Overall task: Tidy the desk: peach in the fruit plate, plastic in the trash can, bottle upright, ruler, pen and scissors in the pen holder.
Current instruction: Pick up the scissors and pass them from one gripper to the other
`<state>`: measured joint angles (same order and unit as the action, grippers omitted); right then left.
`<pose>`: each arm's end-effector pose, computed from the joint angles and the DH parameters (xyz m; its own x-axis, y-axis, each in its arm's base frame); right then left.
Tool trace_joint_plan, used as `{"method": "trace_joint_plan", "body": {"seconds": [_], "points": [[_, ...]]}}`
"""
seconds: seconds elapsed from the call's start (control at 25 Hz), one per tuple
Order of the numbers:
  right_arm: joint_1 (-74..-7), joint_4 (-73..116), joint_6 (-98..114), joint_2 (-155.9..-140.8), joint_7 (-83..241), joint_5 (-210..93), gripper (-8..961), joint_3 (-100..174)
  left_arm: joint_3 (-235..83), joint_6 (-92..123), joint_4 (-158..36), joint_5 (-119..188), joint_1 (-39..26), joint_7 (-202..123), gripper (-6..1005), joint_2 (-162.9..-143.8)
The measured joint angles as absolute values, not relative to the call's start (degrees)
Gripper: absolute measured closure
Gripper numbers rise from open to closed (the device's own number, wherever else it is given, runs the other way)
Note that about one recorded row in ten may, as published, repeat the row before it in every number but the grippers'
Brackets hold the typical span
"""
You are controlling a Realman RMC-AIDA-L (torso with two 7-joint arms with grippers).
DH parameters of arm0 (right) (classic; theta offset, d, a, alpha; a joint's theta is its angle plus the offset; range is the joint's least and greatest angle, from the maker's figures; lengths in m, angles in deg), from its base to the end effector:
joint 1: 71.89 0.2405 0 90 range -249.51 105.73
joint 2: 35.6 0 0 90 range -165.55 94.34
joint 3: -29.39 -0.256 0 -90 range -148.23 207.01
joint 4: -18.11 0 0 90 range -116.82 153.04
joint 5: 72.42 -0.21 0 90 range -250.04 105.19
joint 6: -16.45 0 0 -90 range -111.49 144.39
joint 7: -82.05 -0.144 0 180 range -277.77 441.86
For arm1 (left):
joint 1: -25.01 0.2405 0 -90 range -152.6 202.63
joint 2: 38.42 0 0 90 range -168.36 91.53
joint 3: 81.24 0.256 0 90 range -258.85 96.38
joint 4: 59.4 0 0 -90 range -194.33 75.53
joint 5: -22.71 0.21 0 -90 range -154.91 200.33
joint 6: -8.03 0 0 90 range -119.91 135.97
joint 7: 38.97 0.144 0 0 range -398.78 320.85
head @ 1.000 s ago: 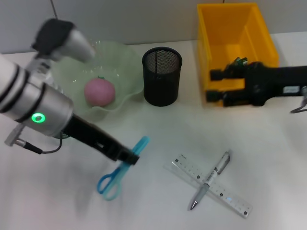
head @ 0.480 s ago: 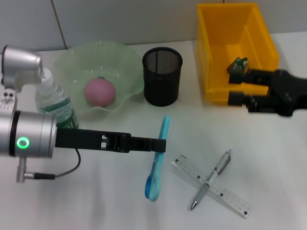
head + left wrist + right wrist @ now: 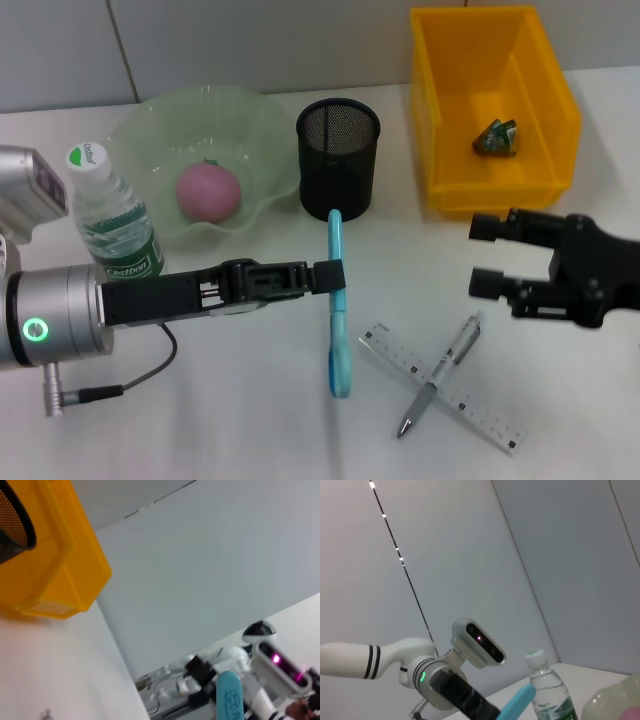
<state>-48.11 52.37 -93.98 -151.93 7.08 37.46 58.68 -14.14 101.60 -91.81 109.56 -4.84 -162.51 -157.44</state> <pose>0.2777 0.2711 0.0419 0.6320 -0.2952 -0.7166 -0.4274 -0.9040 -0.0046 -0.2025 0.3021 -0.0406 0.2740 0.8994 0.3404 0.7131 -0.4276 0.5555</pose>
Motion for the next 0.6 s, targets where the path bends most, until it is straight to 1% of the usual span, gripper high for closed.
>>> {"method": "trace_joint_plan", "body": {"seconds": [0.16, 0.44, 0.6], "points": [[-49.75, 50.36, -93.72, -153.53, 13.23, 37.64, 184, 58.72, -13.33, 101.87, -89.30, 106.50, -4.65, -161.15, 757, -157.54], [-51.41, 45.60, -93.75, -153.91, 21.22, 38.00, 185, 58.43, -11.37, 101.67, -85.16, 99.20, -4.23, -156.95, 754, -157.52], [-52.41, 42.91, -93.66, -154.47, 27.02, 37.96, 185, 58.23, -8.76, 101.22, -82.98, 93.11, -3.78, -153.97, 752, -157.54]]}}
